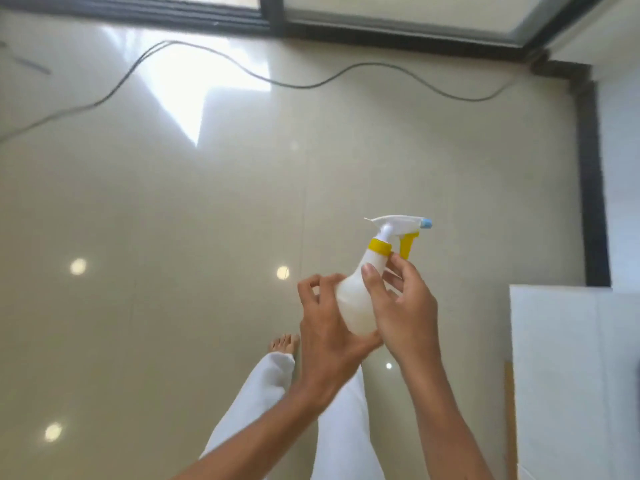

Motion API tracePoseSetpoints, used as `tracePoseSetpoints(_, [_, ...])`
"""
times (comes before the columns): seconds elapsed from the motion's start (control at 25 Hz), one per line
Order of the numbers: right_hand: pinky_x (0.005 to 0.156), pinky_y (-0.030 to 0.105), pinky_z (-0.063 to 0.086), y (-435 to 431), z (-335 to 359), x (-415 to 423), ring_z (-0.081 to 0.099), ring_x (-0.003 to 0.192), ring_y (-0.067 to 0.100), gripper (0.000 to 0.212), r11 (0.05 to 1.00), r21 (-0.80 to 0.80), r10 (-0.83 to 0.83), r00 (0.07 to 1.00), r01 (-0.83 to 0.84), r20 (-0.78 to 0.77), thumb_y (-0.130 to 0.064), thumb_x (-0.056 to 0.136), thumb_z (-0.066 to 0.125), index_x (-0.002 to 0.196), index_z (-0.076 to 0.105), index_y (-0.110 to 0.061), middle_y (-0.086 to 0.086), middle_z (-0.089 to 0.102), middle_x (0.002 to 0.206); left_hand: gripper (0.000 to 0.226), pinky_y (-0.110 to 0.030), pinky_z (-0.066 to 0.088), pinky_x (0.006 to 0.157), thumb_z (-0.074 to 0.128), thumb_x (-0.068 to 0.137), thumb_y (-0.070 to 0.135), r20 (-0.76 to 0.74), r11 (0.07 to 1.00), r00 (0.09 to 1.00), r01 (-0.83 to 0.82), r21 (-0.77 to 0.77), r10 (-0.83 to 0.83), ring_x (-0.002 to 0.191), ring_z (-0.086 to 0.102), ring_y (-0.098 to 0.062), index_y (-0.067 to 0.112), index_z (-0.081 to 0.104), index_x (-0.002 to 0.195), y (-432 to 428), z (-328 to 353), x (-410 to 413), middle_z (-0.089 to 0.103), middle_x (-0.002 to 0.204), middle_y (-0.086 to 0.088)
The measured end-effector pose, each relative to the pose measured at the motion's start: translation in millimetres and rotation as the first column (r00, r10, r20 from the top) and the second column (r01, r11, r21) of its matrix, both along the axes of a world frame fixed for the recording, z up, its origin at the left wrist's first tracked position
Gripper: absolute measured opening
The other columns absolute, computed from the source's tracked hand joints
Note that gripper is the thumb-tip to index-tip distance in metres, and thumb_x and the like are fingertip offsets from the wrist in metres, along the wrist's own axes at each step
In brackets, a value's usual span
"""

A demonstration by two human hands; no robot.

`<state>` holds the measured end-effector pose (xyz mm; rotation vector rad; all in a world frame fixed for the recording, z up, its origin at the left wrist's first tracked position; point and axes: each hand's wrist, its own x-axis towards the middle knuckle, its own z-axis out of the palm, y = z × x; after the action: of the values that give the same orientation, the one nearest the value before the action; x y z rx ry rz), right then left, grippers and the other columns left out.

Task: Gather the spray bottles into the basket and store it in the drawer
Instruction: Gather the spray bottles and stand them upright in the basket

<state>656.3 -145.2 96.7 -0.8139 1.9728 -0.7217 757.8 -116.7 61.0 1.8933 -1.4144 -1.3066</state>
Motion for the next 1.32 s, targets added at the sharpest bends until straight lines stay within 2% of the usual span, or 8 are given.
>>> tracePoseSetpoints(0.16, [0.067,0.015,0.047,37,36,-43,0.068,0.077,-0.004,0.022,0.939,-0.165,-0.315,0.947,0.302,-0.058,-0.046,0.087,0.075,0.096,0.067,-0.028,-0.015,0.073,0.079,0.094,-0.014,0.053,0.078,0.09,0.056,0.045,0.005,0.948,0.974,0.222,-0.226,-0.227,0.108,0.054,-0.014,0.028,0.037,0.131,35,42,-46,0.022,0.131,0.012])
tracePoseSetpoints(0.28, [0.078,0.026,0.052,77,56,-99,0.073,0.082,0.001,0.01,0.849,-0.229,-0.46,0.879,0.476,0.124,-0.036,0.091,0.074,0.096,0.074,-0.027,-0.009,0.079,0.087,0.103,-0.003,0.04,0.094,0.084,0.059,0.057,-0.174,0.897,0.896,0.358,-0.261,-0.408,0.122,0.048,-0.004,0.027,0.033,0.144,46,55,-73,0.028,0.138,0.019])
tracePoseSetpoints(0.44, [0.101,0.039,0.051,135,83,-176,0.073,0.109,0.016,0.017,0.742,-0.278,-0.498,0.779,0.61,0.381,-0.021,0.094,0.071,0.108,0.076,-0.031,0.001,0.079,0.109,0.104,-0.021,0.048,0.102,0.083,0.054,0.065,-0.26,0.737,0.694,0.661,-0.141,-0.672,0.123,0.053,0.003,0.043,0.035,0.143,43,74,-131,0.053,0.134,0.024])
tracePoseSetpoints(0.64, [0.092,0.016,0.053,229,121,-286,0.07,0.116,0.008,0.039,0.629,-0.4,-0.587,0.744,0.667,0.318,-0.024,0.09,0.063,0.129,0.064,-0.028,-0.005,0.077,0.115,0.092,-0.032,0.058,0.082,0.093,0.051,0.051,-0.278,0.566,0.51,0.804,-0.181,-0.814,0.105,0.065,-0.006,0.038,0.047,0.129,104,99,-274,0.065,0.116,0.02])
tracePoseSetpoints(0.88, [0.097,0.022,0.054,367,135,-405,0.067,0.111,0.003,0.026,0.456,-0.447,-0.818,0.56,0.769,0.129,-0.027,0.094,0.073,0.112,0.066,-0.045,-0.011,0.074,0.116,0.098,-0.011,0.052,0.073,0.093,0.045,0.051,-0.173,0.34,0.303,0.905,-0.256,-0.937,0.1,0.062,0.003,0.039,0.04,0.126,220,103,-442,0.062,0.111,0.025])
tracePoseSetpoints(1.08, [0.096,0.016,0.055,426,101,-465,0.069,0.109,-0.005,0.031,0.237,-0.436,-0.945,0.311,0.868,0.106,-0.014,0.089,0.078,0.119,0.07,-0.023,-0.01,0.075,0.117,0.096,-0.023,0.051,0.085,0.093,0.051,0.043,-0.078,0.126,0.112,0.971,-0.203,-0.991,0.109,0.057,-0.006,0.033,0.041,0.131,275,74,-542,0.057,0.122,0.017])
tracePoseSetpoints(1.2, [0.087,0.009,0.054,424,68,-500,0.07,0.102,-0.007,0.036,0.155,-0.446,-0.982,0.188,0.881,0.03,-0.013,0.088,0.079,0.108,0.065,-0.039,-0.014,0.075,0.112,0.098,-0.024,0.042,0.1,0.091,0.056,0.043,-0.016,0.017,0.014,0.982,-0.189,-1.0,0.125,0.047,-0.01,0.02,0.044,0.138,288,43,-598,0.052,0.137,0.009])
tracePoseSetpoints(1.32, [0.079,0.01,0.054,421,19,-543,0.071,0.095,-0.002,0.029,0.11,-0.451,-0.993,0.08,0.886,-0.086,-0.021,0.087,0.08,0.11,0.067,-0.032,-0.015,0.074,0.1,0.101,-0.023,0.041,0.099,0.089,0.057,0.046,-0.043,0.028,0.022,0.988,-0.153,-0.999,0.126,0.048,-0.015,0.013,0.044,0.14,289,1,-652,0.054,0.138,0.002])
